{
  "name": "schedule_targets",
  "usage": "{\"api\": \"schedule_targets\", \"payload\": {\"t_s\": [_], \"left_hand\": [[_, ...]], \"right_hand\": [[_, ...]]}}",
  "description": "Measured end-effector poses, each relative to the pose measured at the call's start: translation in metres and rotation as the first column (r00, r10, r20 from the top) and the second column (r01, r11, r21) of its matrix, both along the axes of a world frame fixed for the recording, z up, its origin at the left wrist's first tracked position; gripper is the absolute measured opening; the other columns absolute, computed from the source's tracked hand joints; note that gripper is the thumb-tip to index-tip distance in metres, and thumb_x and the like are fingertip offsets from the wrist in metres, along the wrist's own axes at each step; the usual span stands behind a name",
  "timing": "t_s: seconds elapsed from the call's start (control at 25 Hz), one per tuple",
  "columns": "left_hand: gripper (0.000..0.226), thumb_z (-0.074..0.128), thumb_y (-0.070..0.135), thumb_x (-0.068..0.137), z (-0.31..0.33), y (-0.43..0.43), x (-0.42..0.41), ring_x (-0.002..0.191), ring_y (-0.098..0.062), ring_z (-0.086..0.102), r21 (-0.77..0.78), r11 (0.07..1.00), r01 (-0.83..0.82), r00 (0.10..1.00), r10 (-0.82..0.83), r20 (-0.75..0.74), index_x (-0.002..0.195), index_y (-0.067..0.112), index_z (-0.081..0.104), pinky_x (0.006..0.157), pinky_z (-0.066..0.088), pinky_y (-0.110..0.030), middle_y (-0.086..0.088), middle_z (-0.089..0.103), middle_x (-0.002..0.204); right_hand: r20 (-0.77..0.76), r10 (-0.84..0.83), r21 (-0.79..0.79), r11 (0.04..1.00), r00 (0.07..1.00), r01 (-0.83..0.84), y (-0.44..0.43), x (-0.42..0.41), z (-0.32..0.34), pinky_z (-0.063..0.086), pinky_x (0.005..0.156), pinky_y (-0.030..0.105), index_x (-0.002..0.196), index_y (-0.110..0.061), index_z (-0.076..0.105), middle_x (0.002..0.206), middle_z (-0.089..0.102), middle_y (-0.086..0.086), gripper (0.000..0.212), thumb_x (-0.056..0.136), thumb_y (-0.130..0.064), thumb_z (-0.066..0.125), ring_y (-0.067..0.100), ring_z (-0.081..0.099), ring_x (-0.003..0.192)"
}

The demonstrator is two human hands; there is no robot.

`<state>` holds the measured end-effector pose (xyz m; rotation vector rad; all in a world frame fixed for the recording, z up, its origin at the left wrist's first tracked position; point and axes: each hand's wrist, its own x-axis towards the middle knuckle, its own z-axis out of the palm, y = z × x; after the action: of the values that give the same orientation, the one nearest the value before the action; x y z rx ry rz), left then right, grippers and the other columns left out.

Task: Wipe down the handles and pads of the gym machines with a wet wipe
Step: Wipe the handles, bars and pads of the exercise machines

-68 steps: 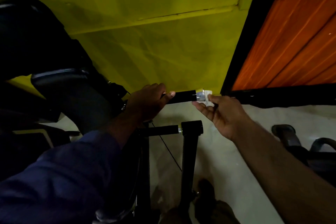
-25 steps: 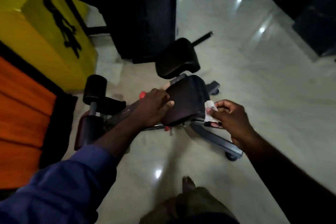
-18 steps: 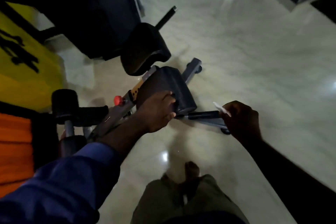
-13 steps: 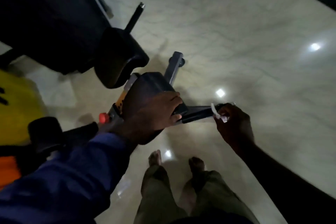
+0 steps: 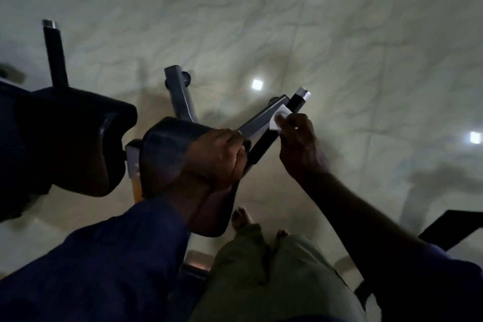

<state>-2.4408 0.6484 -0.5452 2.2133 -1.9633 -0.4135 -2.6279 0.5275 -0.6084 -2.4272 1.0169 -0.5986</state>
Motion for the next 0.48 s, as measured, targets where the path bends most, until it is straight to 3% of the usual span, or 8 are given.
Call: {"api": "schedule_targets", "payload": {"t_s": [0.16, 0.36, 0.48], "left_hand": [[0.036, 0.048, 0.025, 0.090, 0.002, 0.000, -0.003, 0.099, -0.035, 0.070, -0.014, 1.000, 0.023, 1.000, -0.023, 0.018, 0.110, 0.008, 0.074, 0.088, 0.055, -0.039, -0.013, 0.075, 0.110], [0.045, 0.043, 0.027, 0.093, -0.002, 0.002, -0.006, 0.112, -0.031, 0.071, -0.023, 1.000, 0.020, 0.996, -0.018, 0.087, 0.118, 0.008, 0.075, 0.097, 0.055, -0.040, -0.012, 0.076, 0.119], [0.044, 0.042, 0.029, 0.095, -0.002, 0.002, -0.007, 0.110, -0.030, 0.070, -0.040, 0.999, 0.013, 0.994, -0.009, 0.109, 0.120, 0.012, 0.074, 0.091, 0.055, -0.038, -0.008, 0.076, 0.119]], "right_hand": [[0.144, -0.123, 0.088, 0.990, 0.982, 0.111, 0.023, 0.005, -0.015, 0.053, 0.087, 0.041, 0.133, 0.003, 0.064, 0.112, 0.058, 0.021, 0.039, 0.095, 0.010, 0.057, 0.037, 0.061, 0.101], [0.258, -0.045, 0.096, 0.995, 0.965, 0.021, 0.101, 0.013, -0.046, 0.054, 0.094, 0.041, 0.127, 0.005, 0.067, 0.117, 0.059, 0.020, 0.032, 0.097, 0.007, 0.059, 0.035, 0.060, 0.106], [0.229, 0.064, -0.001, 0.998, 0.971, -0.066, 0.082, 0.004, -0.053, 0.059, 0.080, 0.047, 0.120, 0.003, 0.072, 0.112, 0.063, 0.021, 0.026, 0.097, 0.002, 0.059, 0.039, 0.064, 0.097]]}}
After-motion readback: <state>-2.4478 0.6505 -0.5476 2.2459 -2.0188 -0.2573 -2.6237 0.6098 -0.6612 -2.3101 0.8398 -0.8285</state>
